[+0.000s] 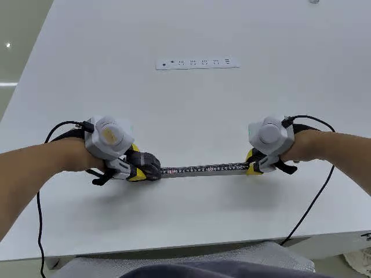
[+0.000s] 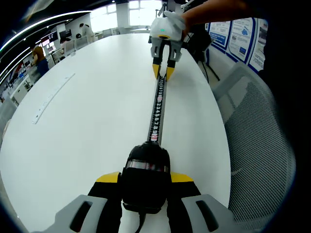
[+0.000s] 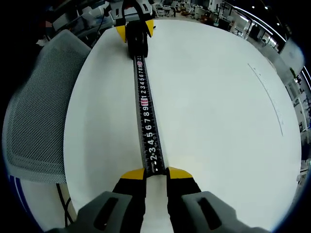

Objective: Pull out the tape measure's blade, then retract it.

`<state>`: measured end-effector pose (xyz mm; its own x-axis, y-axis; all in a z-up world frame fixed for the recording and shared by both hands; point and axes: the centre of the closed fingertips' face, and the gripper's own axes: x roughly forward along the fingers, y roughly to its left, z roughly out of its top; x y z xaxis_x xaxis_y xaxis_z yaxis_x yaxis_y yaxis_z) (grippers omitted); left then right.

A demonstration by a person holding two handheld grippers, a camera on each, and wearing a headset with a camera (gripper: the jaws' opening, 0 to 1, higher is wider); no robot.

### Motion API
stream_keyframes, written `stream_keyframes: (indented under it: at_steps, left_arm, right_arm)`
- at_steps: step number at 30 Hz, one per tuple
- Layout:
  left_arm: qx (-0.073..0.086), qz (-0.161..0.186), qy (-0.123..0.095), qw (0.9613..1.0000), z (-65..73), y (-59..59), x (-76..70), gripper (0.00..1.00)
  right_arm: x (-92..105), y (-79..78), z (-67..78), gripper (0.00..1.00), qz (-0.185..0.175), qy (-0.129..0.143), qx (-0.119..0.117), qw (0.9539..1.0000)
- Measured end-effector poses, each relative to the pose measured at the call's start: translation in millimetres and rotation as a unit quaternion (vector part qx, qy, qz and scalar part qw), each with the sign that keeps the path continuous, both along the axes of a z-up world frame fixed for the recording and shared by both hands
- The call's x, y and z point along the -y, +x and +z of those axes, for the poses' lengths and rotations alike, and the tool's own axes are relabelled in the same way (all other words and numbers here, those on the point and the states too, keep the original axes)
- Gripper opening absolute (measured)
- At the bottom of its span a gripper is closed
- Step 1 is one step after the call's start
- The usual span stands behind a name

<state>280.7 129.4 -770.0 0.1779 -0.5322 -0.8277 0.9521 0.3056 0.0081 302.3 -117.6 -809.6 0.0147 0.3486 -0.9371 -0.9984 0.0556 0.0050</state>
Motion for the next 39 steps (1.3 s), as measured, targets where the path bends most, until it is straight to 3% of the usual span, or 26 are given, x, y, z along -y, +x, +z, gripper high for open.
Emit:
stream_keyframes:
  at_steps: [5, 12, 24, 27, 28, 30, 35, 39]
  left_arm:
    - [-0.001, -0.002, 0.001, 1.0000, -0.3, 0.5, -0.2, 0.32]
    - [-0.002, -0.002, 0.000, 1.0000, -0.1, 0.6, -0.4, 0.33]
    - [-0.007, -0.006, -0.007, 0.9999, 0.2, 1.4, -0.5, 0.34]
    - [-0.001, -0.016, 0.003, 0.9999, -0.1, 1.1, -0.1, 0.35]
    - [0.008, -0.022, 0.008, 0.9997, 0.6, 3.3, -0.7, 0.36]
    - [0.011, -0.016, 0.013, 0.9997, 1.2, 5.3, -3.2, 0.41]
    - [0.011, 0.022, -0.008, 0.9997, 11.6, 10.9, -12.5, 0.57]
    - [0.013, 0.080, -0.055, 0.9952, 27.2, 17.5, -21.6, 0.64]
  right_arm:
    - [-2.5, -1.0, 3.4, 0.16, 0.008, -0.004, 0.015, 0.9999]
    - [-5.8, -0.6, 5.3, 0.21, 0.009, 0.003, 0.014, 0.9999]
    - [2.2, 5.8, 11.0, 0.34, -0.019, -0.001, 0.023, 0.9996]
    - [6.7, 5.2, 12.4, 0.35, -0.026, -0.002, 0.023, 0.9994]
    - [9.3, 8.7, 13.9, 0.35, -0.027, -0.003, 0.035, 0.9990]
    - [11.0, 10.9, 16.8, 0.34, -0.039, -0.001, 0.040, 0.9984]
    - [14.4, 10.7, 21.6, 0.41, -0.058, 0.008, 0.037, 0.9976]
    - [13.3, 10.8, 27.0, 0.52, -0.084, 0.026, 0.047, 0.9950]
